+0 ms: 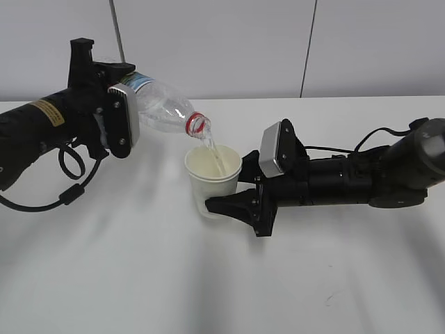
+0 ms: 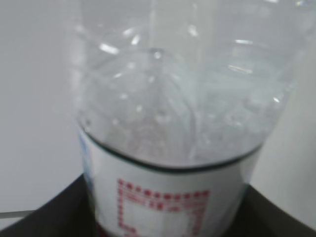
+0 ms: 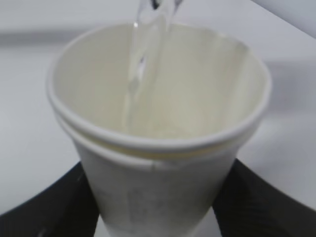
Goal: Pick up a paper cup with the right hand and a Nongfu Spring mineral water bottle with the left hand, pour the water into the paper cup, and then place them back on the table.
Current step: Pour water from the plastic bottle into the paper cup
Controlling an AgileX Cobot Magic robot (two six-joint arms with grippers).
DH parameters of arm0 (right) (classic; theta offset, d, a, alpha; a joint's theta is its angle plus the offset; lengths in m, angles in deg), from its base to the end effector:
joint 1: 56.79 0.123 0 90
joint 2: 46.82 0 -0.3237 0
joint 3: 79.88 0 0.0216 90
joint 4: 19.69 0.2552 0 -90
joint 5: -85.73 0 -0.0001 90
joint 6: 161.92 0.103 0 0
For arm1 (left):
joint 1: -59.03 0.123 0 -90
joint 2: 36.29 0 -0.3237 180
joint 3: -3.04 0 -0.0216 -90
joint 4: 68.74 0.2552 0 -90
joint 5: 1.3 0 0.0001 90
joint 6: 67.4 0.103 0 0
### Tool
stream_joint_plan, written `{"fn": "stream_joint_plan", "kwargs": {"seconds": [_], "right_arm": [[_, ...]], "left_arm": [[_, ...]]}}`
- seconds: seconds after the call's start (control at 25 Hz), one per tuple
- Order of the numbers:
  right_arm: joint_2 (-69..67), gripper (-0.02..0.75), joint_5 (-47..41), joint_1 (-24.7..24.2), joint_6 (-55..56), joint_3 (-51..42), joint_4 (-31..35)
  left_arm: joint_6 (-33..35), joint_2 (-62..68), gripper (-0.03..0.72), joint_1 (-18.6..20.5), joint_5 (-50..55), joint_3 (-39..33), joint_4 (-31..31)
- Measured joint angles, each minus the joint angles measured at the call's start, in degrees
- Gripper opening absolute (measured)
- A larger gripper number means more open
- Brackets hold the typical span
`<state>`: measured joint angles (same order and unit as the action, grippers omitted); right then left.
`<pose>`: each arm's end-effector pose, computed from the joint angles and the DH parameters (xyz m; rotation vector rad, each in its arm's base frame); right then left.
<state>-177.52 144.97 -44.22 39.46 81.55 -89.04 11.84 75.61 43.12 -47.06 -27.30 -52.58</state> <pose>0.3859 0.1709 0.1307 -1.2135 1.4951 0.7297 0.3734 -0.1278 0.2213 1.5039 0.9279 0.7941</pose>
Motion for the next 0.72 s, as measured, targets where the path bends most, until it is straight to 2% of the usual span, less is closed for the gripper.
{"fn": "stream_joint_plan", "kwargs": {"seconds": [0.72], "right_arm": [[0.0, 0.473, 0.0, 0.0, 0.0, 0.0, -0.4]], "left_arm": [[0.26, 0.0, 0.416, 0.0, -0.05, 0.0, 0.0]]}}
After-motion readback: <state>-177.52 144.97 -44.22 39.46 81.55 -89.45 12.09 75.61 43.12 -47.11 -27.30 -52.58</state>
